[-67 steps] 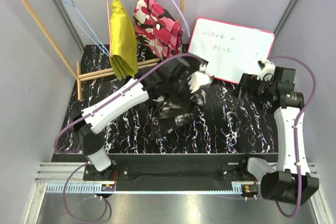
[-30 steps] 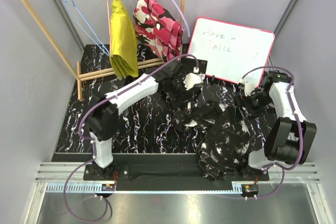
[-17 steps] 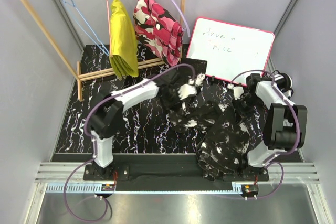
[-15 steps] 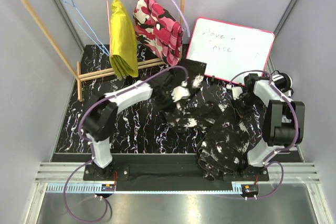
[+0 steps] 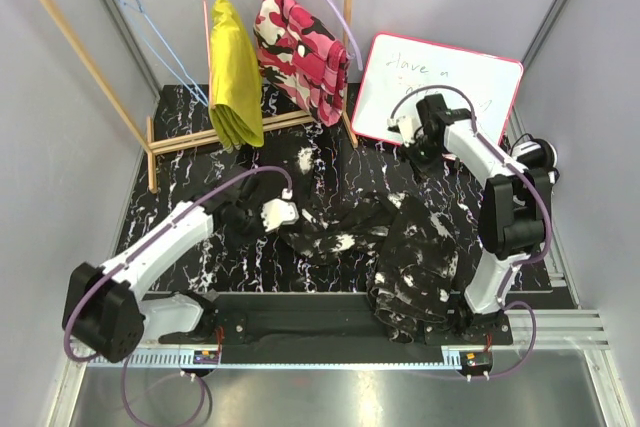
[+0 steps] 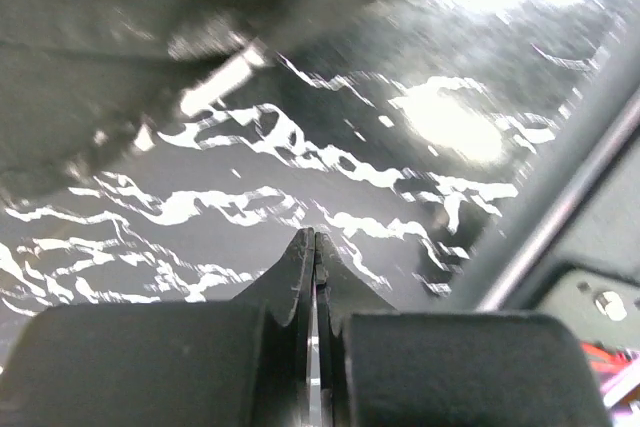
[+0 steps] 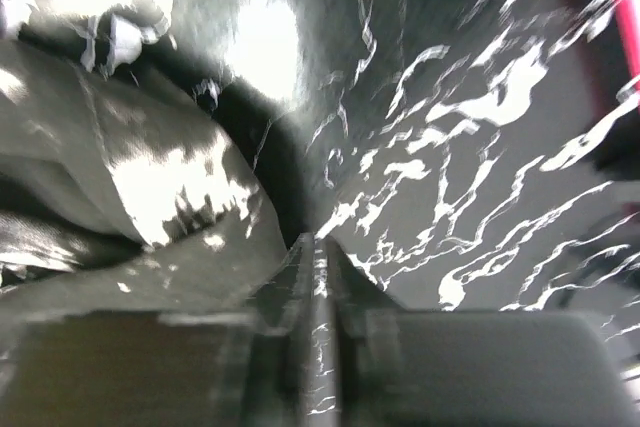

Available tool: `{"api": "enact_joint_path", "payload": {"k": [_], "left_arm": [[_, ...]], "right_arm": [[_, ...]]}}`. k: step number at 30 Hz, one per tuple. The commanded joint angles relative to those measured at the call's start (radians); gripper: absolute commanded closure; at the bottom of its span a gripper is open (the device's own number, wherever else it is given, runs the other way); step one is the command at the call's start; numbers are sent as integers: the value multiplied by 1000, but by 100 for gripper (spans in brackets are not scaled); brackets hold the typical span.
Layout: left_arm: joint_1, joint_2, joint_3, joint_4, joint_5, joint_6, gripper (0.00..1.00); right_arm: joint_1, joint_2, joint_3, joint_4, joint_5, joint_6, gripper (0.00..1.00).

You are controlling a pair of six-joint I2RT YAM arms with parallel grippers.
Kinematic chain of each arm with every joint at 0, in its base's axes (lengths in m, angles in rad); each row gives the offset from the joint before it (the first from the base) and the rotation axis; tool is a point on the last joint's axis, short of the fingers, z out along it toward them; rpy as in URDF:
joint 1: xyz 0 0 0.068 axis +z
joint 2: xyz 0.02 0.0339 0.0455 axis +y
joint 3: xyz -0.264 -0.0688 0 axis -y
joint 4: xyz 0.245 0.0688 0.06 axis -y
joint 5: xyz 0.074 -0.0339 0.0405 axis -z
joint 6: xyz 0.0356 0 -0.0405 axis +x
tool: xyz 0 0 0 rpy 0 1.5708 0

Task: Place the trousers on the hanger
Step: Fold the trousers

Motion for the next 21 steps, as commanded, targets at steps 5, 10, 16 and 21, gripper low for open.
{"api": "enact_joint_path", "payload": {"k": [5, 10, 16, 21], "left_arm": [[1, -60, 143, -71, 66, -74, 38], [-33, -17, 193, 56, 147, -79, 1], [-152, 147, 209, 228, 144, 41, 1], [-218, 259, 227, 283, 217, 171, 1]], "right_arm": [[-14, -115, 58, -279, -190, -36, 19], [24, -321, -105, -322, -305, -76, 15], [167, -353, -249, -364, -321, -80, 10], [251, -252, -278, -304, -269, -60, 11]]}}
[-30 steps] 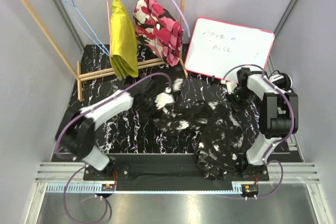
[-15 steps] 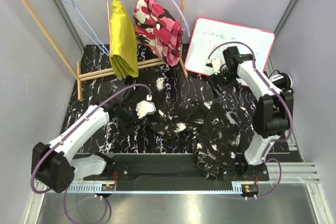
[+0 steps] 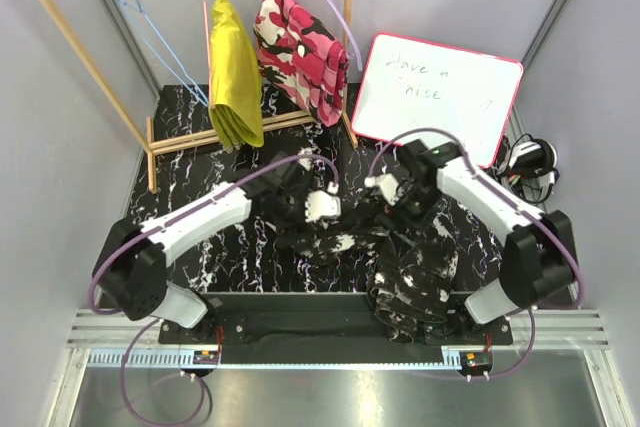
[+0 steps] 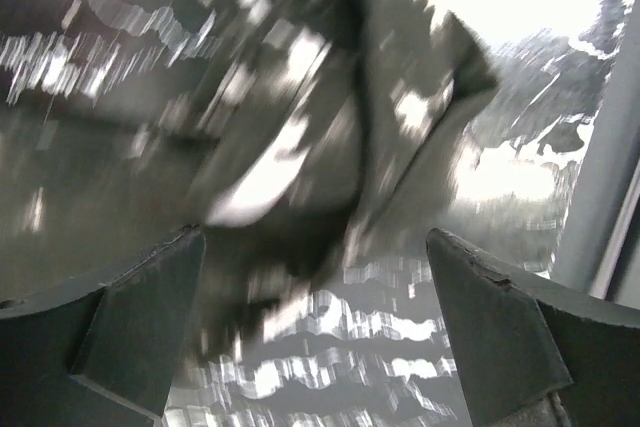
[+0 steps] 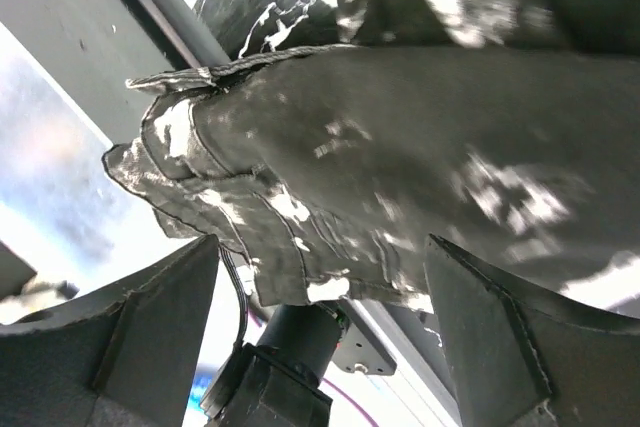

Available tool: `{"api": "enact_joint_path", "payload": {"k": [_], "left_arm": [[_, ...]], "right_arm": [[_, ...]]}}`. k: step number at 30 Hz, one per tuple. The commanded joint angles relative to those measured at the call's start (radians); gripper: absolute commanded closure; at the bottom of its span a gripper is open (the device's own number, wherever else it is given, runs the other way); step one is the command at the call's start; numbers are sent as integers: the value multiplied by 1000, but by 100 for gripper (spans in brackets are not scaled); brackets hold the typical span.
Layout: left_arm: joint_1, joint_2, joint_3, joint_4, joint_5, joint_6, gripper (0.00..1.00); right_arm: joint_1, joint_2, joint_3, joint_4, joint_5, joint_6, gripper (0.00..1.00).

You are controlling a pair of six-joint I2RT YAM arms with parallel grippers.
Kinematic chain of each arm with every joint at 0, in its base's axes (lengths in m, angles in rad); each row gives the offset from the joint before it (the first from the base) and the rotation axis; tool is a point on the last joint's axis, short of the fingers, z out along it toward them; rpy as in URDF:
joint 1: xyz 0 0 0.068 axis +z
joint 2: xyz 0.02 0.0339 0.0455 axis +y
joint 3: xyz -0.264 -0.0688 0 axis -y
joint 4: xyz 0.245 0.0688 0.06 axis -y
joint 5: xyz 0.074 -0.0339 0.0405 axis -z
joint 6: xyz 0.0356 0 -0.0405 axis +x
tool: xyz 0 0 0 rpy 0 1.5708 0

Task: Place the trousers on the hanger
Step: Fold the trousers

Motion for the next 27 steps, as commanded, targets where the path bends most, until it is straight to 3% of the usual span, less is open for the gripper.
{"api": "enact_joint_path", "payload": {"k": [1, 4, 5, 8, 9, 10, 11, 13, 15, 18, 21, 24, 27], "left_arm": [[-23, 48, 30, 115, 104, 152, 1], [-25, 96, 0, 111, 48, 228, 13], [-16, 105, -16, 100, 35, 257, 30], [24, 70, -67, 66, 24, 268, 60], [36, 55, -79, 49, 23, 269, 83], [46, 39, -92, 11, 5, 269, 96], [75, -2, -124, -6, -5, 263, 100], [142, -56, -176, -73, 6, 269, 100], [185, -145, -213, -116, -2, 289, 100], [263, -261, -268, -181, -16, 309, 100], [314, -339, -297, -233, -19, 300, 100], [349, -367, -313, -239, -40, 256, 100], [377, -367, -297, -231, -17, 208, 100]], "right_arm": [[27, 83, -29, 70, 28, 1, 14], [29, 189, -74, 147, 97, 7, 22], [27, 205, -86, 170, 132, 9, 28], [27, 236, -126, 255, 216, 9, 41], [27, 239, -129, 270, 240, 4, 44], [26, 242, -123, 302, 264, 3, 48], [26, 243, -119, 321, 319, 0, 55], [17, 255, -83, 369, 372, -5, 62], [1, 278, -4, 387, 441, -13, 76], [-42, 314, 135, 390, 473, -11, 78], [-86, 289, 243, 359, 452, -2, 75], [-161, 245, 297, 260, 357, 10, 63], [-252, 208, 258, 138, 236, -2, 44]]}}
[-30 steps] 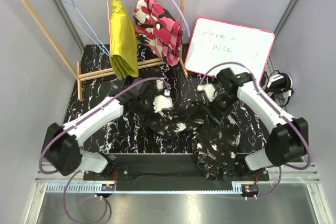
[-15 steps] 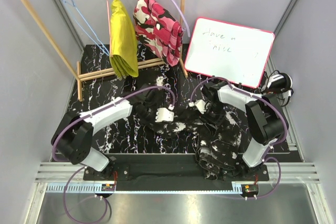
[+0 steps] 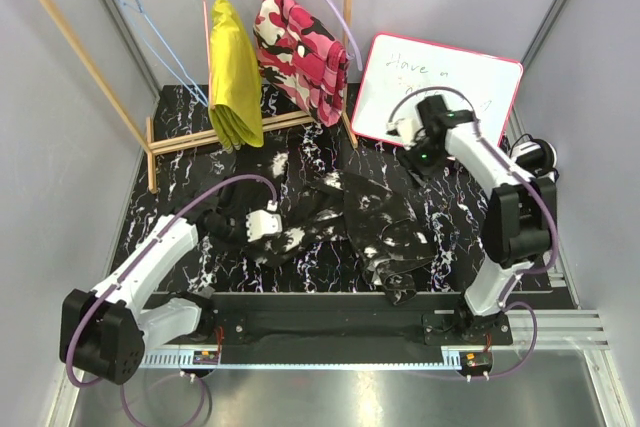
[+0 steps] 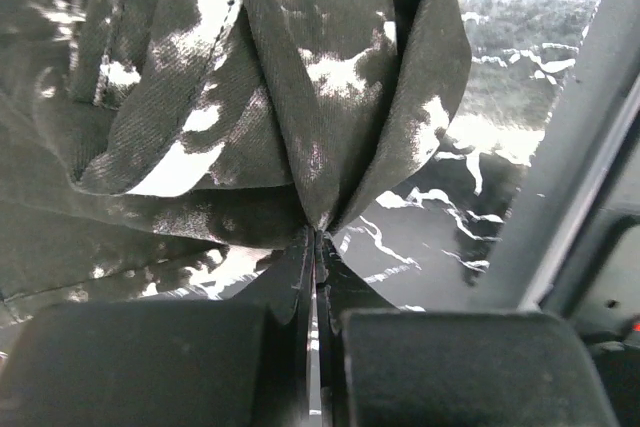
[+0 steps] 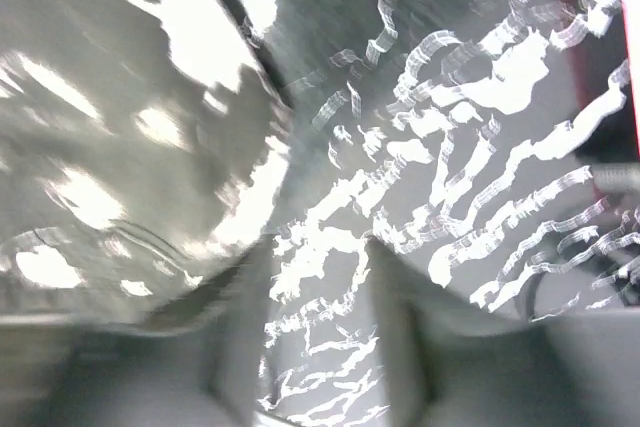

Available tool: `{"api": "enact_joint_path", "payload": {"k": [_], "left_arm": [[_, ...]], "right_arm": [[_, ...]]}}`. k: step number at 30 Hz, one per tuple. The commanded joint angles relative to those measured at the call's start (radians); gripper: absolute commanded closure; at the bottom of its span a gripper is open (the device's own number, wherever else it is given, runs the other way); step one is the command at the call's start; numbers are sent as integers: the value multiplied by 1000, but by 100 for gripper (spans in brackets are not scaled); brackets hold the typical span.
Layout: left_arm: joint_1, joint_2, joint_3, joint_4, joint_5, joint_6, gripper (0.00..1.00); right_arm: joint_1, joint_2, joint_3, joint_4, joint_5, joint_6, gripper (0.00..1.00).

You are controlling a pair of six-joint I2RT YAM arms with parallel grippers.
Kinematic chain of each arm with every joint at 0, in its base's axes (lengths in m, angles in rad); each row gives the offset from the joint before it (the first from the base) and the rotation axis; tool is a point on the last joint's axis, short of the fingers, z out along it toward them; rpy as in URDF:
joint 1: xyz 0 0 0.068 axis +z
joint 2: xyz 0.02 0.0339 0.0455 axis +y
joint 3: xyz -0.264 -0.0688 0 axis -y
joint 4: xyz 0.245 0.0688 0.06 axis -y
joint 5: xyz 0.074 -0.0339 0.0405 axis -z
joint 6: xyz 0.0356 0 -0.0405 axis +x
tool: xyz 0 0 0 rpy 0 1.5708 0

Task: Place the trousers on the hanger
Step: Fold the trousers

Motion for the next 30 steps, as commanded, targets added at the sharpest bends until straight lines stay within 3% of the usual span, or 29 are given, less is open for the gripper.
{"api": "enact_joint_path", "payload": {"k": [1, 6, 10, 21, 23, 24, 25, 26, 30], "left_arm": [[33, -8, 20, -35, -5, -80, 100], [33, 9, 64, -1, 35, -146, 100], [33, 29, 86, 10, 26, -160, 100], [36, 12, 93, 27, 21, -189, 100], [37, 7, 92, 28, 15, -193, 100], [42, 0, 90, 28, 11, -196, 100], [45, -3, 90, 25, 6, -193, 100], [48, -9, 86, 24, 3, -191, 100], [74, -52, 69, 15, -12, -160, 100]], "right_arm": [[-117, -93, -38, -184, -121, -17, 40], [-164, -117, -220, -190, -210, -3, 34], [-164, -51, -248, -195, -343, 54, 33], [-110, 64, -335, -93, -325, 75, 35], [-104, 93, -334, -98, -332, 74, 44], [-102, 95, -332, -103, -333, 72, 58], [-102, 91, -331, -109, -330, 68, 87], [-104, 63, -323, -128, -322, 61, 100], [-121, -96, -292, -216, -171, -39, 100]]}}
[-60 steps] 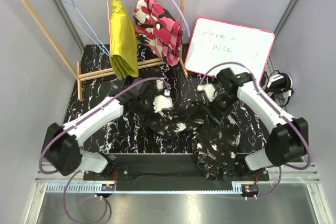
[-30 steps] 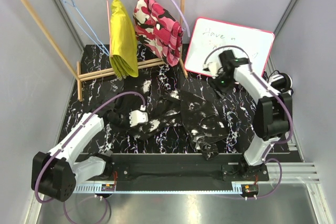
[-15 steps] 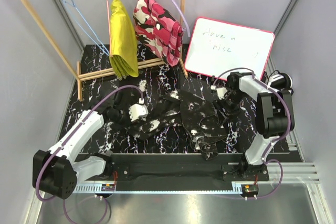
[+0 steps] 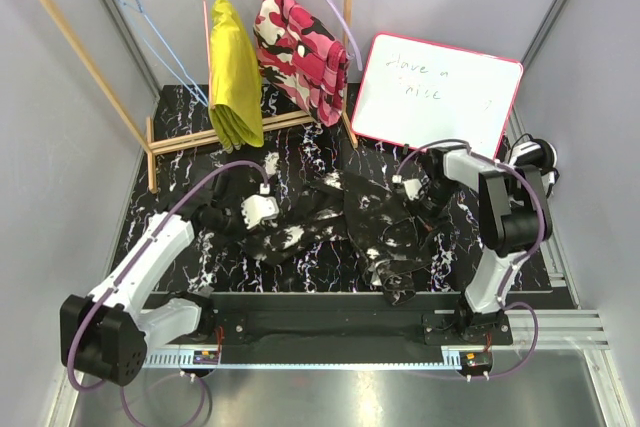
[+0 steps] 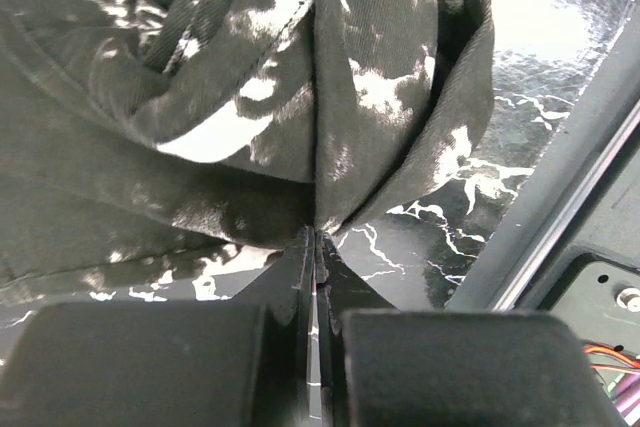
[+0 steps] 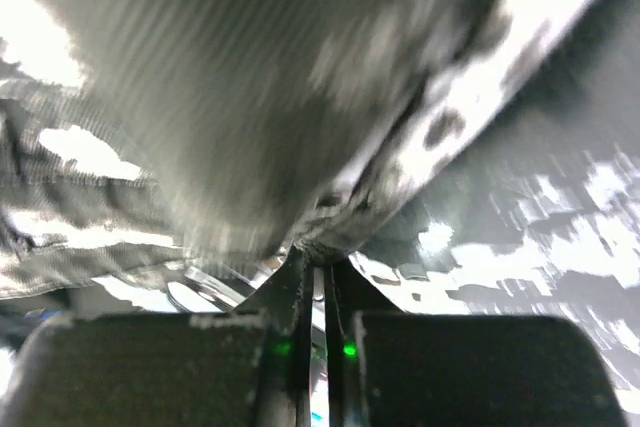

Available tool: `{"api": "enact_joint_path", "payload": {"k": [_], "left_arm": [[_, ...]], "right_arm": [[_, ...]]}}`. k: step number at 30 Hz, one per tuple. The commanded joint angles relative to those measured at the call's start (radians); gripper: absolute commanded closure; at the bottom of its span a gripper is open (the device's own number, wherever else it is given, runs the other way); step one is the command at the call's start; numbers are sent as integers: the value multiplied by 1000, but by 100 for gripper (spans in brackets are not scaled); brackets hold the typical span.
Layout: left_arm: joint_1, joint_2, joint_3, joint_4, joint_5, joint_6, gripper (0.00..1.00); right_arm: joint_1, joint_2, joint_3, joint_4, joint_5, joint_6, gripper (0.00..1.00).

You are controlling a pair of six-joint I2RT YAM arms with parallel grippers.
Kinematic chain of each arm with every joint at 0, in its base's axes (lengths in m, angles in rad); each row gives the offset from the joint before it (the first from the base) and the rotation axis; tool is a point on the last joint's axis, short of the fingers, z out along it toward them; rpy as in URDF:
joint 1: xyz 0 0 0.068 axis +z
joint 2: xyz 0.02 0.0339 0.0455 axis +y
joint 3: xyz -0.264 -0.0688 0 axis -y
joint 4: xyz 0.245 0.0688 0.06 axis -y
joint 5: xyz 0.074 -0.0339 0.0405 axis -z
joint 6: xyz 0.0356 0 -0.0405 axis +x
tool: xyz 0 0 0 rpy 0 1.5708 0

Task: Place the trousers on the hanger
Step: Fold the trousers

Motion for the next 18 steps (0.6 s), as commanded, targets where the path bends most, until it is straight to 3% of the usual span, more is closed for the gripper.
{"api": "enact_joint_path", "payload": {"k": [1, 3, 6, 14, 16, 17, 18], "left_arm": [[31, -57, 14, 26, -17, 22, 100], [43, -68, 11, 24, -12, 30, 100], [52, -57, 19, 30, -4, 35, 100], [57, 28, 81, 134, -79, -31, 100], [57, 44, 104, 139, -83, -45, 98], [57, 59, 111, 139, -87, -60, 93], [57, 65, 117, 141, -95, -70, 76]], "right_arm": [[-21, -209, 46, -102, 172, -116, 100], [-62, -316, 67, -100, 328, -211, 100], [-150, -346, 159, -55, 468, -314, 100], [-195, -61, 492, 160, 636, -308, 100], [-195, -8, 566, 137, 671, -268, 79], [-195, 9, 581, 123, 655, -257, 62], [-195, 1, 586, 103, 633, -245, 26]]}}
